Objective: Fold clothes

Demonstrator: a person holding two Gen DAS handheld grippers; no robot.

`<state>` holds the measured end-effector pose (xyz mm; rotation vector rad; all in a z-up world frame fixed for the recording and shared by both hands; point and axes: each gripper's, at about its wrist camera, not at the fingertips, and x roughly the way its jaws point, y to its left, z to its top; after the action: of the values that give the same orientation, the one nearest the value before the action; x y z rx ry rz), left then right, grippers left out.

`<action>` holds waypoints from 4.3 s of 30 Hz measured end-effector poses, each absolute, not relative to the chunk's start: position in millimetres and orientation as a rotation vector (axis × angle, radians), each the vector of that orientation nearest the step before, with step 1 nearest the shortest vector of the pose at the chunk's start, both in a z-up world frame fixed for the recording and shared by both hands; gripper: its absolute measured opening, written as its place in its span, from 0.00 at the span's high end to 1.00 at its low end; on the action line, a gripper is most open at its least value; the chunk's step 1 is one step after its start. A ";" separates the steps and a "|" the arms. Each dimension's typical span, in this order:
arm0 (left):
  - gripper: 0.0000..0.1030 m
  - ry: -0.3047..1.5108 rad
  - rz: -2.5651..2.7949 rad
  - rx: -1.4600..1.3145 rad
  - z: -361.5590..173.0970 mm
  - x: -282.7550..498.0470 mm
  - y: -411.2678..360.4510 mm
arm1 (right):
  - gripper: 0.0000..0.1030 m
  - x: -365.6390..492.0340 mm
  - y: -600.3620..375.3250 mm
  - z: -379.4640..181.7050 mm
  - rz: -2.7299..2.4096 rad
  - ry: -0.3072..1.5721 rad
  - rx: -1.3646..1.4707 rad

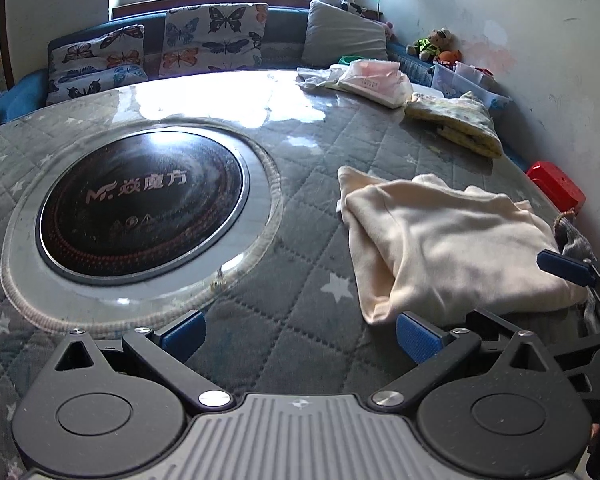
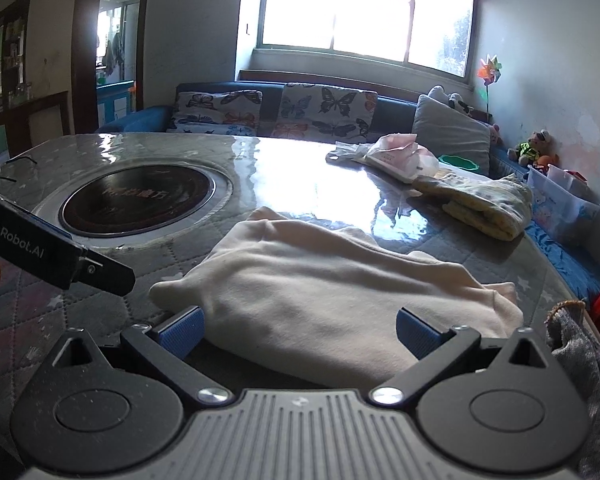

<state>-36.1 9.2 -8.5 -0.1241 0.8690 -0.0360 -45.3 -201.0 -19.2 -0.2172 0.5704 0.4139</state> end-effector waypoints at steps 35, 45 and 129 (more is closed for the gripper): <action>0.00 0.920 -0.079 -0.091 1.5 -57.8 3.7 | 0.02 -57.7 -213.3 -9.6 0.350 0.666 -0.124; 0.00 0.888 -0.080 -0.063 18.2 -41.2 0.5 | 0.11 -32.1 -227.7 0.2 0.319 0.684 -0.088; 0.00 0.815 -0.101 0.021 19.5 22.3 10.0 | 0.58 -84.4 -243.8 50.2 0.675 0.606 -0.046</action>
<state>22.3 10.0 19.5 0.0205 0.8148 -0.1011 -84.4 -243.8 50.2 -0.0456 0.6062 0.6747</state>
